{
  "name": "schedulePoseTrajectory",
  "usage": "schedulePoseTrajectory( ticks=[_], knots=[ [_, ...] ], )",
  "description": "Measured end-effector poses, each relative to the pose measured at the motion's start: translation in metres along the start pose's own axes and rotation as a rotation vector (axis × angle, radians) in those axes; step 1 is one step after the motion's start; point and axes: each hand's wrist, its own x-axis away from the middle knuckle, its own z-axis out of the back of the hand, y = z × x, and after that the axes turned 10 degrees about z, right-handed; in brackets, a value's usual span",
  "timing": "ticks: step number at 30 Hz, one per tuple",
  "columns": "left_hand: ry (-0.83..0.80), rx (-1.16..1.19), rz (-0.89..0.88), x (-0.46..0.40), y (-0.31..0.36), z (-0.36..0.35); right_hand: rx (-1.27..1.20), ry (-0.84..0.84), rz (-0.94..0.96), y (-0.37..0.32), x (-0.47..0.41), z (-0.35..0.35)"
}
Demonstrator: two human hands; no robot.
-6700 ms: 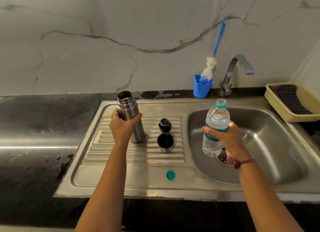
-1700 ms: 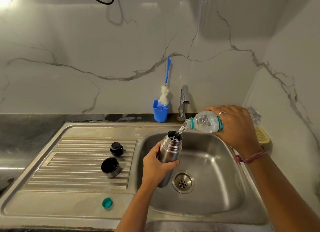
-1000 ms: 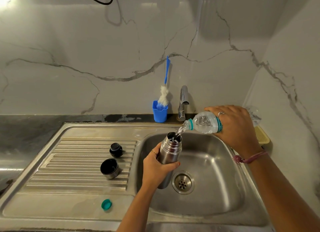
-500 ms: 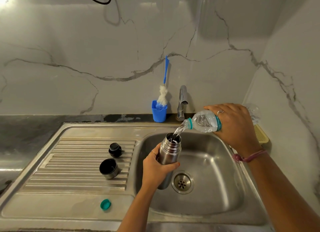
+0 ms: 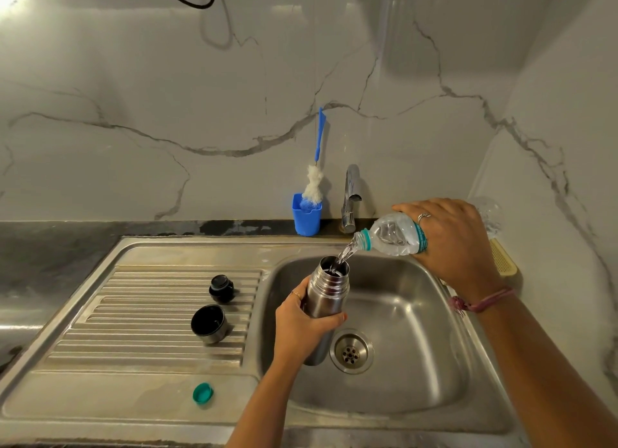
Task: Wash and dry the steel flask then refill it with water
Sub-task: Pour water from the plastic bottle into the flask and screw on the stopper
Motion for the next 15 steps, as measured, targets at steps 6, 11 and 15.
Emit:
schedulePoseTrajectory(
  ticks=[6, 11, 15],
  knots=[
    [0.007, 0.01, -0.004, 0.0003, -0.002, -0.0004, -0.004, 0.029, 0.014, 0.001, -0.0006, 0.003],
    [0.002, 0.006, 0.004, -0.0002, -0.0032, 0.0, 0.009, 0.026, 0.023, 0.0034, -0.0017, 0.0038],
    [0.003, -0.008, 0.003, 0.0006, -0.0028, 0.0003, 0.018, 0.019, 0.026, 0.0031, -0.0015, 0.0044]
  ],
)
